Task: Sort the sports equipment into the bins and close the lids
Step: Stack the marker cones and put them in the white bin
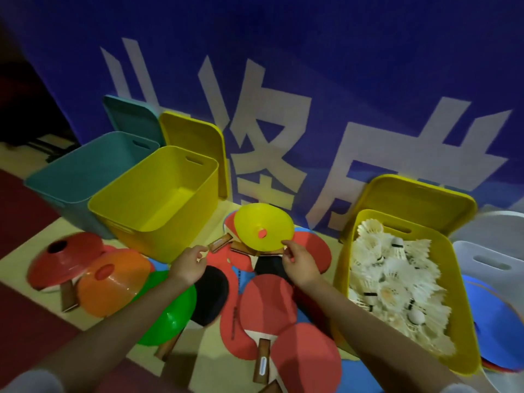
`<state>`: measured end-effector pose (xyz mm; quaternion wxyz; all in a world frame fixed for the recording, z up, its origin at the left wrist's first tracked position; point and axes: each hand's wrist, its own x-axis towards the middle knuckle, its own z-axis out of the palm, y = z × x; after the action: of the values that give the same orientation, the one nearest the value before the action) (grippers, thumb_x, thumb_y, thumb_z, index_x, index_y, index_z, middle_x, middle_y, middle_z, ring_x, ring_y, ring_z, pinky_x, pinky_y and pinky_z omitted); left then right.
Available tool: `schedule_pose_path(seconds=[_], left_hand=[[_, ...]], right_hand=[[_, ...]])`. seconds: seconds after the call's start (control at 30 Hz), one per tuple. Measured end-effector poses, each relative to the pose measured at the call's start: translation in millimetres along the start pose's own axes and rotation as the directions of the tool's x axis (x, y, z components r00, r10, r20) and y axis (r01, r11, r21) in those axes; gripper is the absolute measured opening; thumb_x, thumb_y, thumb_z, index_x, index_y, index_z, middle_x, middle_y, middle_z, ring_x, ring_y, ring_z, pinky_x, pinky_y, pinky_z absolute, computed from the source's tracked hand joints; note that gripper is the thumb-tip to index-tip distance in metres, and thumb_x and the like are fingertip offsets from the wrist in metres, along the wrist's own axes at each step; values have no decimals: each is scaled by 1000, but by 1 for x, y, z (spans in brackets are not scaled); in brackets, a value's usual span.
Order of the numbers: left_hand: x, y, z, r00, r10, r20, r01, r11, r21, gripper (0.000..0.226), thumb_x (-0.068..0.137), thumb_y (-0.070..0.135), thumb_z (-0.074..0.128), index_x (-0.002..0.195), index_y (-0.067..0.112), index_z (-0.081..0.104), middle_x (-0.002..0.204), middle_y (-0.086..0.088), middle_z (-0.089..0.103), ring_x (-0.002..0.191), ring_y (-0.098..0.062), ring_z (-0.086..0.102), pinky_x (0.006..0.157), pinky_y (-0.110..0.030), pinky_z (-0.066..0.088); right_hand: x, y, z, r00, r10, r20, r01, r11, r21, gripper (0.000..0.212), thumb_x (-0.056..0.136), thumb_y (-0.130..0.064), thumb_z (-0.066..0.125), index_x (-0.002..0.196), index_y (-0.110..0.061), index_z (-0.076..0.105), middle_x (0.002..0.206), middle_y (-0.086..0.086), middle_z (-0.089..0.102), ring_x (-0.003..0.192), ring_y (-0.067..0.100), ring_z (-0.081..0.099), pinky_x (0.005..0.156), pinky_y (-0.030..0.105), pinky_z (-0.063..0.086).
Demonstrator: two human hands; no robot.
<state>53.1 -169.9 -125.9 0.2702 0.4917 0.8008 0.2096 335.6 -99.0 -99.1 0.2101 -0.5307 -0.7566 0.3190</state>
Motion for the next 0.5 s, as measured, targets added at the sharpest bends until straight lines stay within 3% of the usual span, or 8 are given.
schedule_pose_path(seconds=[0.13, 0.33, 0.5], left_hand=[[1, -46, -6, 999, 22, 30, -27, 987, 156, 36, 90, 16, 59, 125, 11, 57, 115, -18, 58, 112, -34, 54, 93, -37, 43], [9, -91, -9, 988, 57, 147, -119, 883, 454, 49, 93, 44, 50, 137, 22, 45, 132, -4, 49, 123, -24, 43, 100, -33, 38], [19, -107, -4, 962, 77, 261, -218, 794, 568, 56, 93, 56, 38, 140, 25, 38, 137, -3, 45, 127, -22, 40, 105, -34, 33]], right_hand=[[41, 2, 20, 965, 263, -17, -262, 964, 39, 50, 95, -15, 49, 142, -4, 37, 130, 20, 54, 120, 37, 50, 93, 36, 39], [93, -1, 50, 829, 558, -19, -542, 812, 217, 59, 94, -24, 56, 141, 3, 32, 138, 26, 45, 124, 41, 45, 97, 41, 37], [112, 3, 66, 765, 644, -10, -644, 765, 20, 56, 88, -36, 61, 127, 3, 48, 128, 26, 53, 116, 41, 51, 90, 41, 42]])
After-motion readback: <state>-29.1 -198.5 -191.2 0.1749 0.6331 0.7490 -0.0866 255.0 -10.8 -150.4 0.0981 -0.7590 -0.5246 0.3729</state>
